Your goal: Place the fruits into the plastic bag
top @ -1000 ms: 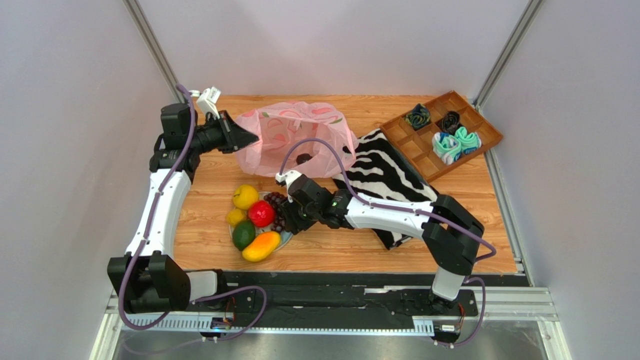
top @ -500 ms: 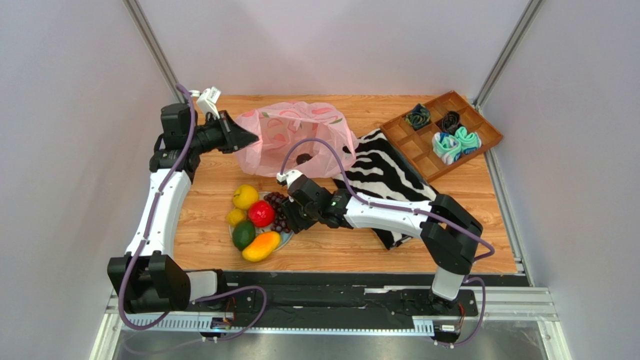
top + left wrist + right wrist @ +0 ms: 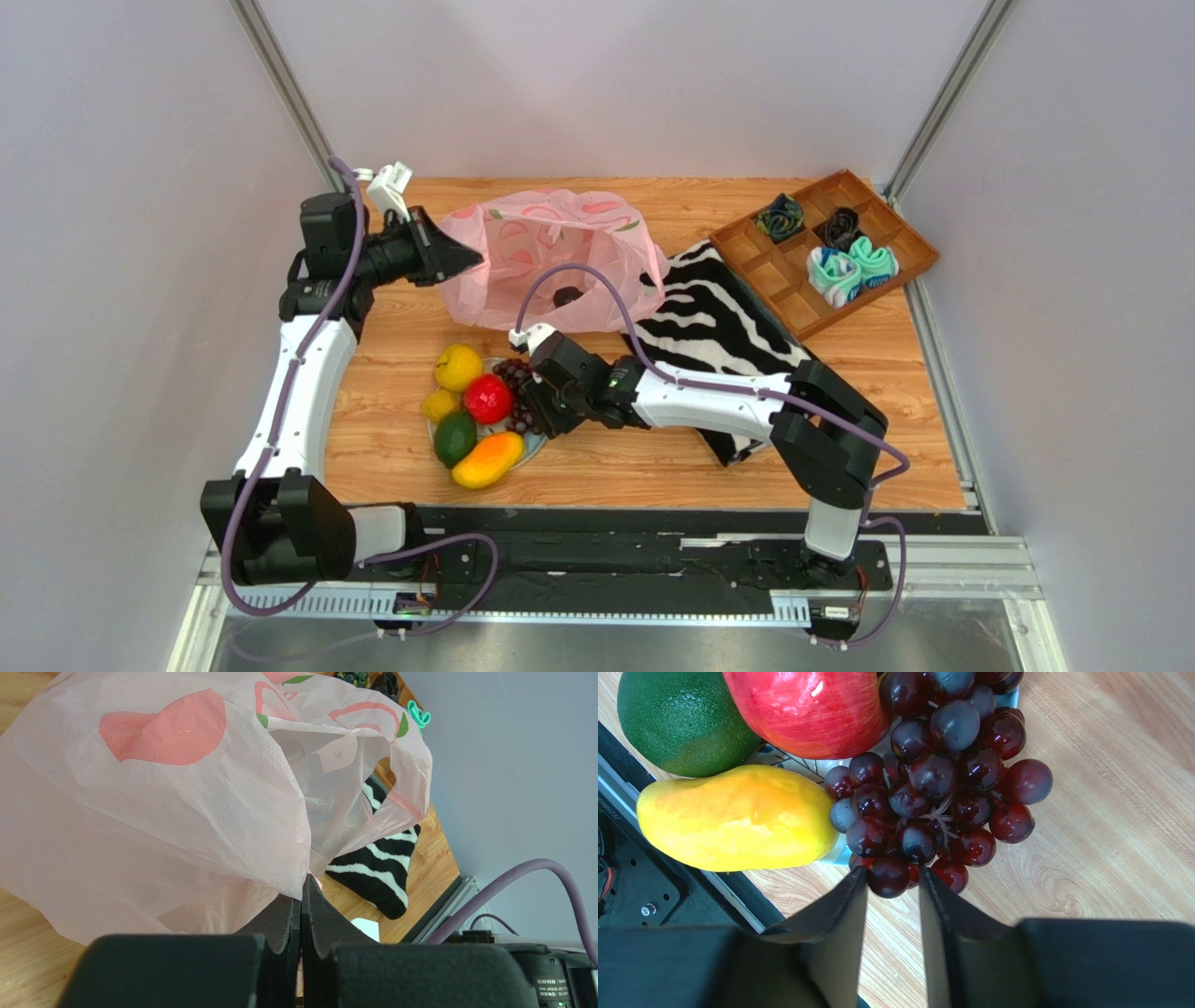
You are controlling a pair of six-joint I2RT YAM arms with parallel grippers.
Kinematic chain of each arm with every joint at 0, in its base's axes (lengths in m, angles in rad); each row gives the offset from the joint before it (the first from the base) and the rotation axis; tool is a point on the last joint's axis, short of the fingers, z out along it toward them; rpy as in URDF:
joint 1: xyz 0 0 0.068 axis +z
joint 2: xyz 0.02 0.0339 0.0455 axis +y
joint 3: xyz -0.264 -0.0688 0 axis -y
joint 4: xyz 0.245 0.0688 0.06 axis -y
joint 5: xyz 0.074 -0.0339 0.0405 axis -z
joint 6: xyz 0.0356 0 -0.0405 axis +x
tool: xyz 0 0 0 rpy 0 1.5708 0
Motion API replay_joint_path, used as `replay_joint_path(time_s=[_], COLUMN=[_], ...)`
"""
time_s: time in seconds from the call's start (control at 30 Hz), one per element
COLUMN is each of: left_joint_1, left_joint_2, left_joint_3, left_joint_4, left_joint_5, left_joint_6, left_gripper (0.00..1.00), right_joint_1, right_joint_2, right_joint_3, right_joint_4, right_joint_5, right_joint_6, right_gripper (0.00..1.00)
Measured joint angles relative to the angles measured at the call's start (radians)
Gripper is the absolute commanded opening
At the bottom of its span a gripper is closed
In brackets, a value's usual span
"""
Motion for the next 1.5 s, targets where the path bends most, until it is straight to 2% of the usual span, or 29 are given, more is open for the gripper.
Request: replay_joint_path(time_s=[0.13,0.43,0.9,1.5], left_joint_1=[0.000,0.000,0.000,0.000], left_joint_2=[0.000,0.000,0.001,0.001], left_joint_3=[0.000,0.000,0.000,0.000], left_joint_4=[0.000,0.000,0.000,0.000], left_joint_5=[0.000,0.000,0.001,0.001], left_joint_6=[0.000,0.000,0.000,0.000], left_gripper=[0.00,0.00,0.00,0.00], right_joint_1=[0.000,0.006,0.012,0.013], right_joint_2=[0.000,0.000,-0.030,-0.087], right_joint_3=[0.004,0.011,0.030,0.065], right_joint_4=[0.000,-0.010,-0.033,-0.047], right_joint_5=[0.000,0.004,0.044,0.169], right_joint_6=[-0.001,-0.009,-0.035,-0.076], right_gripper=[0.25,0.00,0.00,0.00])
